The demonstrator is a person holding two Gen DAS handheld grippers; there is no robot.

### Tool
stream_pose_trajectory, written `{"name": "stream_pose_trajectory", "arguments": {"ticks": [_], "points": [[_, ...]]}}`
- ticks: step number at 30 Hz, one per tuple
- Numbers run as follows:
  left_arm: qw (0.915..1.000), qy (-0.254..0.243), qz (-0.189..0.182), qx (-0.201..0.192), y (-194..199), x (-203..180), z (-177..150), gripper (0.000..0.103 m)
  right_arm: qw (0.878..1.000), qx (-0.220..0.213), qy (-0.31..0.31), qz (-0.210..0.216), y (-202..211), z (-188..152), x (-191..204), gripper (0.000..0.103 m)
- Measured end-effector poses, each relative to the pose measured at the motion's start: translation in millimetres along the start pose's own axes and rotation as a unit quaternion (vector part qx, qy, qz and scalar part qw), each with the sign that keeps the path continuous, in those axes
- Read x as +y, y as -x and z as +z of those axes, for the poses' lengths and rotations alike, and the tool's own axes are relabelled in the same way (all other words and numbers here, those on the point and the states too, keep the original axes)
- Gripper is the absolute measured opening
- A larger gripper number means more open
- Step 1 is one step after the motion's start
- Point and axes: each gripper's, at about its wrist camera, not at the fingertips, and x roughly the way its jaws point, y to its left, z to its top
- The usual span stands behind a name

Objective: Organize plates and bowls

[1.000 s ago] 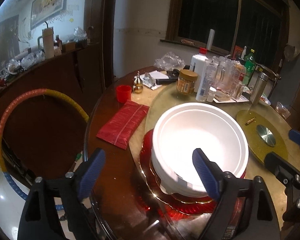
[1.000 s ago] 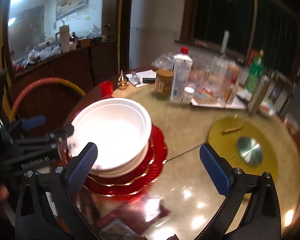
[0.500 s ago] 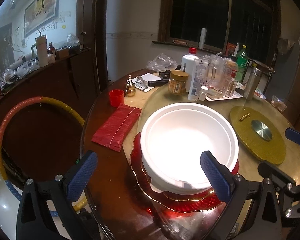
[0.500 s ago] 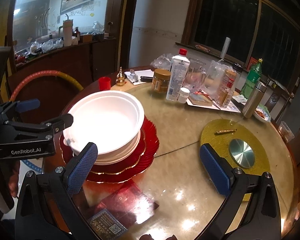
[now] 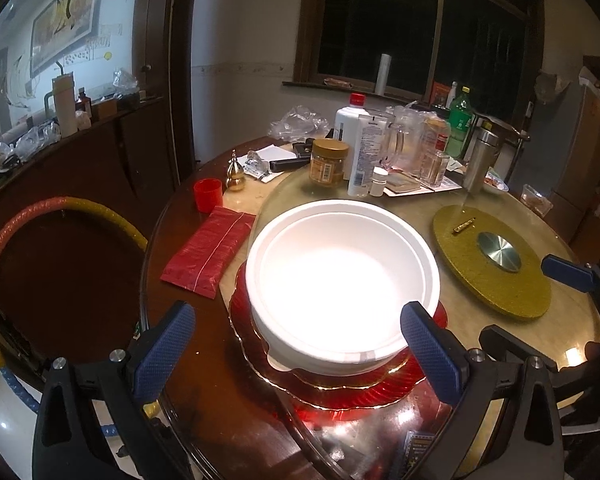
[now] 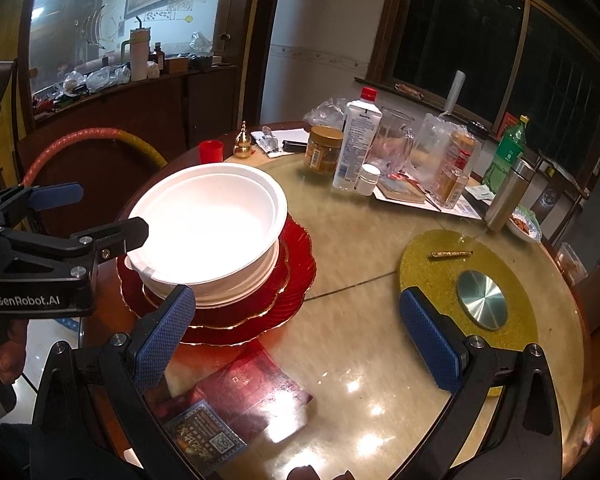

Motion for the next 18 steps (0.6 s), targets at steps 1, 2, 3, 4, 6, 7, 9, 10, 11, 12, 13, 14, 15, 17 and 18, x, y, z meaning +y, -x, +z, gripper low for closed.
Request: {"name": "stream_pose_trajectory", "arguments": {"ticks": [1, 2, 3, 4, 6, 7, 9, 10, 11, 12, 13, 14, 15, 17, 18], "points": [[1.0000, -0.001, 0.000, 0.001, 0.0, -0.8, -0.6, 0.103, 1.000, 0.000, 0.000, 0.000, -0.4, 0.4, 0.2, 0.103], [1.0000, -0.003, 0.000, 0.002, -0.4, -1.9, -0.8, 0.103, 1.000, 0.000, 0.001, 0.000, -0.2, 0.3, 0.0, 0.103], [1.0000, -0.006, -0.004, 0.006, -1.3, -3.4, -0.9, 0.103, 1.000, -0.001, 0.001, 0.001, 0.3, 0.2, -0.1, 0.103], [0.9999, -0.007, -0.008, 0.009, -2.0, -4.1, -0.9, 0.103, 1.000, -0.001, 0.001, 0.002, 0.8, 0.3, 1.6, 0.103], [0.9998, -0.006, -0.013, 0.009, -1.6, -6.2, -1.9, 0.103, 1.000, -0.002, 0.003, 0.004, 1.1, 0.2, 3.0, 0.103], [0.9998, -0.006, -0.015, 0.008, -1.1, -6.6, -2.3, 0.103, 1.000, -0.001, 0.003, 0.004, 1.0, 0.6, 4.8, 0.103], [0.9999, -0.006, -0.013, 0.008, -0.8, -8.0, -3.0, 0.103, 1.000, 0.000, 0.006, 0.004, 0.8, 0.2, 6.8, 0.103], [0.9999, -0.006, -0.013, 0.008, -1.0, -8.3, -3.0, 0.103, 1.000, 0.001, 0.006, 0.002, 0.9, 0.8, 7.8, 0.103], [0.9998, -0.005, -0.015, 0.011, -1.9, -7.9, -2.9, 0.103, 1.000, 0.002, 0.006, 0.001, 1.1, 0.6, 7.2, 0.103], [0.9996, 0.001, -0.021, 0.016, -3.2, -6.6, -2.3, 0.103, 1.000, 0.002, 0.005, 0.002, 1.0, 1.2, 7.4, 0.103], [0.9995, 0.006, -0.026, 0.018, -4.3, -5.2, -2.0, 0.103, 1.000, 0.001, 0.004, 0.002, 1.6, 1.3, 7.5, 0.103], [0.9995, 0.008, -0.025, 0.017, -4.7, -4.7, -2.0, 0.103, 1.000, 0.000, 0.004, 0.002, 2.1, 1.5, 7.4, 0.103], [0.9996, 0.007, -0.022, 0.016, -5.3, -4.8, -1.4, 0.103, 1.000, 0.000, 0.004, 0.001, 2.8, 1.7, 7.1, 0.103], [0.9997, 0.008, -0.019, 0.016, -5.2, -4.8, -1.0, 0.103, 1.000, 0.000, 0.004, 0.000, 2.7, 2.5, 7.4, 0.103], [0.9997, 0.008, -0.017, 0.015, -4.9, -5.0, -0.6, 0.103, 1.000, 0.000, 0.004, -0.001, 3.0, 2.7, 7.5, 0.103]]}}
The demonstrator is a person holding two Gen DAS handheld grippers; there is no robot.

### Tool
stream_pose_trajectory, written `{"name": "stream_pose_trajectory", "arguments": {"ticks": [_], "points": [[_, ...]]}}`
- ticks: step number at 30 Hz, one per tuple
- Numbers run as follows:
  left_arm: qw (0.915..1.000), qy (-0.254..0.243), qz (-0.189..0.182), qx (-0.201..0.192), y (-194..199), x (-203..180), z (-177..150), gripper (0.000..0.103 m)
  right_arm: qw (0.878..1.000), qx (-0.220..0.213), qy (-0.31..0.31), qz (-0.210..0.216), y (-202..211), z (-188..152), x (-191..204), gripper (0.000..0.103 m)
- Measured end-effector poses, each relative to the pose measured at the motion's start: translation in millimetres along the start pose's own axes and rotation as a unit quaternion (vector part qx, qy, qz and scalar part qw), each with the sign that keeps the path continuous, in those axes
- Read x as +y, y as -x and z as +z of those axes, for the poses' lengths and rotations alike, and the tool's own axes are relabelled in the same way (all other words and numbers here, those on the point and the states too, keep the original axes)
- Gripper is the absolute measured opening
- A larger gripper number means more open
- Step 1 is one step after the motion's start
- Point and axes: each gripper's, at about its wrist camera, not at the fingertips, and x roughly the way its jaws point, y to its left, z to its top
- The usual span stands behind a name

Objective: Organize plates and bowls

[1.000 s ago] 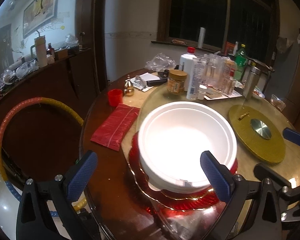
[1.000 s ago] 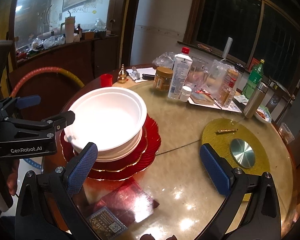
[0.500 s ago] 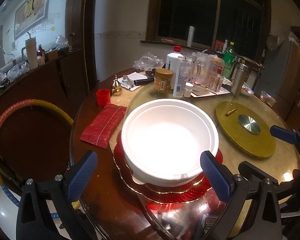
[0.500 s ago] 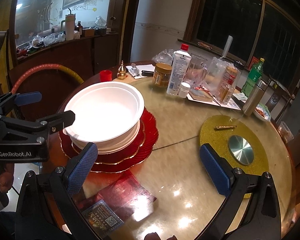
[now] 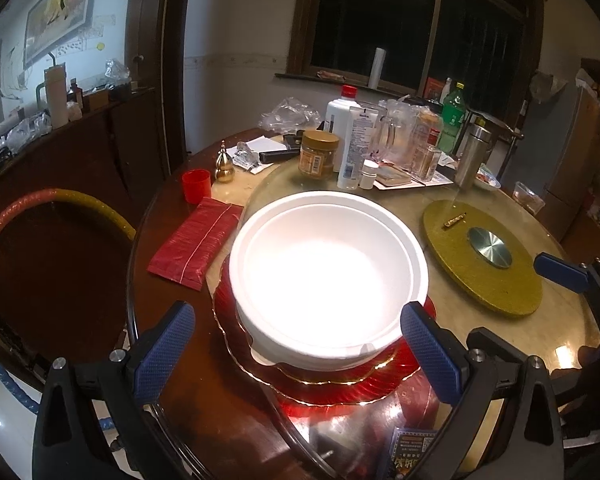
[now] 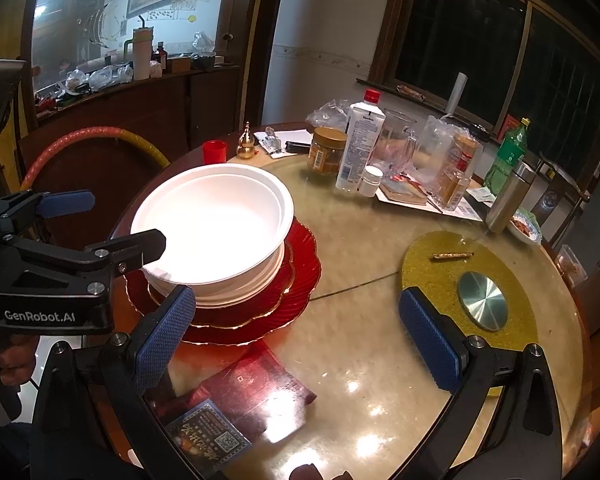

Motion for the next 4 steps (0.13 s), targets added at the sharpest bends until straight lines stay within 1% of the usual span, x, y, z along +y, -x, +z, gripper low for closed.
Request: {"name": "stream_pose_trajectory", "arguments": {"ticks": [4], "points": [[0.9999, -0.005, 0.013, -0.005, 0.7, -1.8, 0.9, 0.103, 1.000, 0.001, 0.000, -0.001, -0.1, 0.1, 0.0, 0.103]]}}
